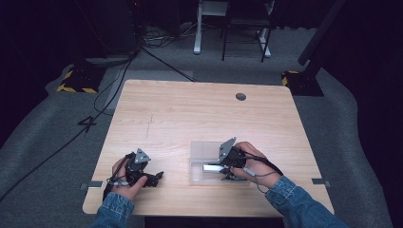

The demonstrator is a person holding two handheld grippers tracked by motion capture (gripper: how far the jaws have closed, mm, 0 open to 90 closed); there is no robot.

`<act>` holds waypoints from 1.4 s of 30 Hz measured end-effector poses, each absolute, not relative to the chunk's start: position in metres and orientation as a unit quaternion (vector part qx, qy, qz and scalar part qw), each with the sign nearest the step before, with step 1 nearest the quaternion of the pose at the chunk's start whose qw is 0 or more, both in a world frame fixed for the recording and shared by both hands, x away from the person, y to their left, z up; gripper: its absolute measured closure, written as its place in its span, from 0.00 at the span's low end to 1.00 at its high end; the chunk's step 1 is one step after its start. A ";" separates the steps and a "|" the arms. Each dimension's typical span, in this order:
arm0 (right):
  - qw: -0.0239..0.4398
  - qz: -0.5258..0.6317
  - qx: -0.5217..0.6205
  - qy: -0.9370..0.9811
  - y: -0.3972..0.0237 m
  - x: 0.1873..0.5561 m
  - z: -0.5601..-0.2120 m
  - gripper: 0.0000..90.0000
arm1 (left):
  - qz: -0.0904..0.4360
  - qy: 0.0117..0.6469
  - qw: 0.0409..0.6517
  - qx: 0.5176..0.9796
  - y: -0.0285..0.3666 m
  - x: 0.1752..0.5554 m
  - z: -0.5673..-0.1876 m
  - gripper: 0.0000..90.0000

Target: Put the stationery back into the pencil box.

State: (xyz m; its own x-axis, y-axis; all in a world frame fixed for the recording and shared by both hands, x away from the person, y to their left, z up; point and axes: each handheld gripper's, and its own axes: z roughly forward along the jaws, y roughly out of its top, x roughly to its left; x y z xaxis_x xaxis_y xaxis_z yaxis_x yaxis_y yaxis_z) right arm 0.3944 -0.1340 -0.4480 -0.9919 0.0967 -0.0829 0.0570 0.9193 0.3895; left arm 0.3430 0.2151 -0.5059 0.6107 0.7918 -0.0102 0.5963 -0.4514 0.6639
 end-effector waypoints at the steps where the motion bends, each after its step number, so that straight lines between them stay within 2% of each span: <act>1: 0.050 0.200 0.038 0.978 -0.134 0.395 -0.448 0.71 | 0.153 0.414 0.321 0.838 0.215 0.343 -0.506 0.00; 3: 0.050 0.212 0.041 0.975 -0.132 0.394 -0.446 0.67 | 0.152 0.415 0.321 0.838 0.215 0.343 -0.506 0.00; 7: 0.048 0.237 0.042 0.969 -0.124 0.391 -0.441 0.67 | 0.152 0.414 0.321 0.838 0.215 0.343 -0.506 0.01; 16: 0.036 0.275 0.050 0.960 -0.101 0.392 -0.436 0.80 | 0.153 0.414 0.320 0.838 0.215 0.343 -0.506 0.00; 22: 0.020 0.306 0.079 0.949 -0.091 0.397 -0.435 0.92 | 0.153 0.413 0.320 0.839 0.215 0.343 -0.506 0.01; 42: 0.002 0.284 0.086 0.955 -0.083 0.396 -0.445 0.91 | 0.154 0.413 0.319 0.839 0.215 0.343 -0.506 0.01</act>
State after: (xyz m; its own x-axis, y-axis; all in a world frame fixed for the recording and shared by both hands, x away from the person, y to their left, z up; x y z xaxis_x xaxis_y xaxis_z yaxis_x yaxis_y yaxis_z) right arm 0.3963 -0.0827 -0.4449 -0.9853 0.1650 0.0445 0.1625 0.8243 0.5424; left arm 0.3429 0.2151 -0.5057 0.6111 0.7916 -0.0064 0.5955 -0.4544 0.6625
